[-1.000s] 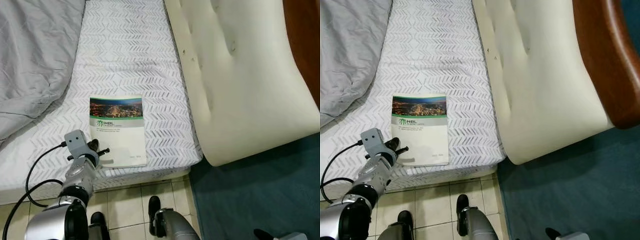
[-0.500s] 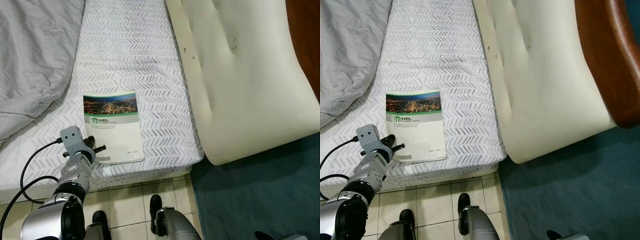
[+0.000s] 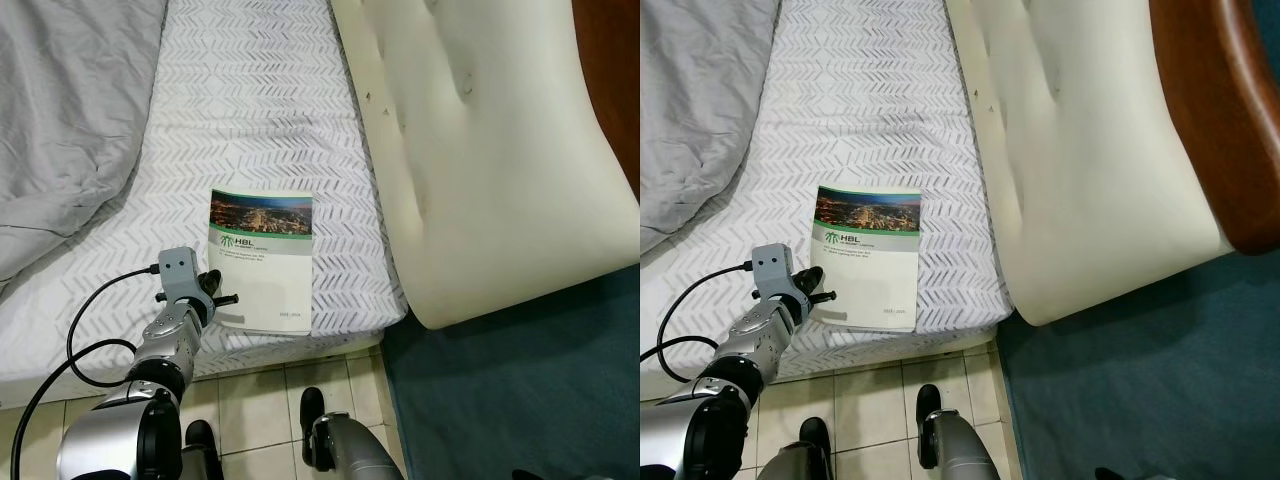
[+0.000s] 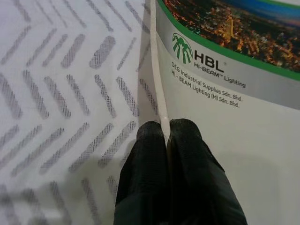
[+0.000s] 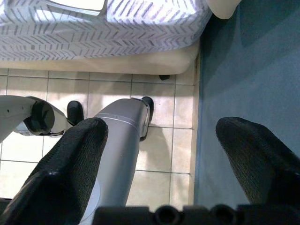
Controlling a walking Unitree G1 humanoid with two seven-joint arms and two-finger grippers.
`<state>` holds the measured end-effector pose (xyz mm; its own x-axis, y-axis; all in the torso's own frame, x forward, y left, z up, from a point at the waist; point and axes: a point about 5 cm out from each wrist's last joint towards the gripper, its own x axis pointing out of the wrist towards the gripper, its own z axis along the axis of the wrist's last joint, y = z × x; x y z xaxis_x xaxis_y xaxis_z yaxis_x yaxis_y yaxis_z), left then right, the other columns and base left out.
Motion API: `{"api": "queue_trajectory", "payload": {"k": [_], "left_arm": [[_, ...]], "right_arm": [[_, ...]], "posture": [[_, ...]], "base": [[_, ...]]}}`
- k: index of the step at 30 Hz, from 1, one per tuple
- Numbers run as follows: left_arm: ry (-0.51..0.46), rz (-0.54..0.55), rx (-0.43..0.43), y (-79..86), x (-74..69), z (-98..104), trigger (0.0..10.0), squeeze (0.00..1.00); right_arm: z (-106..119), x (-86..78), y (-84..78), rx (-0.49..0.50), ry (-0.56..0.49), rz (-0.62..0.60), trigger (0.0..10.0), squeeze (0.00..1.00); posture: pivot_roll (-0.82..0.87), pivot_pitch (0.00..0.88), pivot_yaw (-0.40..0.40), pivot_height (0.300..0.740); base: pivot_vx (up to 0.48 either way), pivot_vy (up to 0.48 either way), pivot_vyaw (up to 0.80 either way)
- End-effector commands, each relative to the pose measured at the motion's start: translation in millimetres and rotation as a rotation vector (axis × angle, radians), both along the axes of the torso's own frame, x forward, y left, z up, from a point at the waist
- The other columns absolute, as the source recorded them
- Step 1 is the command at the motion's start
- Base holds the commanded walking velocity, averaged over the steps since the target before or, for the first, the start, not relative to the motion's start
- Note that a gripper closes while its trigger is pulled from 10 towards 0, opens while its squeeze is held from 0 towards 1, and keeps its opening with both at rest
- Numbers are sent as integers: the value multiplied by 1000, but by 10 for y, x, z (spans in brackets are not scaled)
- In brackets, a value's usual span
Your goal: Clean up the room
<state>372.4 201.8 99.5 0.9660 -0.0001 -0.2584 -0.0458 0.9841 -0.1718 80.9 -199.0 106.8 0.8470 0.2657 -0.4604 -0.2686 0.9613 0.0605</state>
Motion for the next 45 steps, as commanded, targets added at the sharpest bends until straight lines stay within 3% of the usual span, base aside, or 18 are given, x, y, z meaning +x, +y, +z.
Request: {"api": "queue_trajectory", "payload": {"k": [1, 5, 9, 14, 25, 26, 28, 29, 30, 39, 45], "left_arm": [[74, 30, 20, 37, -79, -149, 10000, 0], [74, 61, -4, 52, -80, -150, 10000, 0], [86, 153, -112, 34, -120, -228, 10000, 0], [98, 225, -160, 50, -179, -313, 10000, 0], [109, 217, -141, 4, -177, -323, 10000, 0], [105, 221, -138, 19, -169, -307, 10000, 141], [103, 221, -137, 21, -165, -301, 10000, 141], [102, 222, -135, 22, -161, -295, 10000, 439], [100, 225, -134, 25, -158, -289, 10000, 1000], [106, 258, -138, 66, -185, -317, 10000, 1000], [125, 283, -164, 72, -281, -447, 10000, 1000]], "right_arm": [[-26, -62, -27, -18, 38, -16, 10000, 0], [-35, -54, -21, -15, 37, -15, 10000, 0], [-46, -38, -16, -13, 37, -11, 10000, 0], [-39, -27, -18, -14, 32, -9, 10000, 0], [-41, -26, -11, -7, 34, -4, 10000, 0], [-46, -42, -5, -2, 40, -1, 10000, 0], [-51, -50, -2, 0, 43, 0, 10000, 0], [-53, -56, 3, 1, 46, 1, 10000, 0], [-55, -56, 8, 3, 47, 2, 10000, 0], [-85, -45, -2, 1, 48, -2, 10000, 0], [-165, 104, 8, 5, 19, 6, 10000, 0]], "posture": [[-441, 500, -235, 740], [-434, 497, -234, 740], [-433, 494, -237, 740], [-436, 489, -242, 740], [-437, 484, -238, 740], [-437, 484, -234, 740], [-437, 484, -234, 740], [-440, 483, -233, 740], [-442, 483, -232, 740], [-426, 469, -219, 740], [-378, 422, -192, 740]], "base": [[0, 0, 0], [0, 0, 0], [0, 0, 0], [0, 0, 0], [0, 0, 0], [0, 0, 0], [0, 0, 0], [0, 0, 0], [0, 0, 0], [0, 0, 0], [0, 0, 0]]}}
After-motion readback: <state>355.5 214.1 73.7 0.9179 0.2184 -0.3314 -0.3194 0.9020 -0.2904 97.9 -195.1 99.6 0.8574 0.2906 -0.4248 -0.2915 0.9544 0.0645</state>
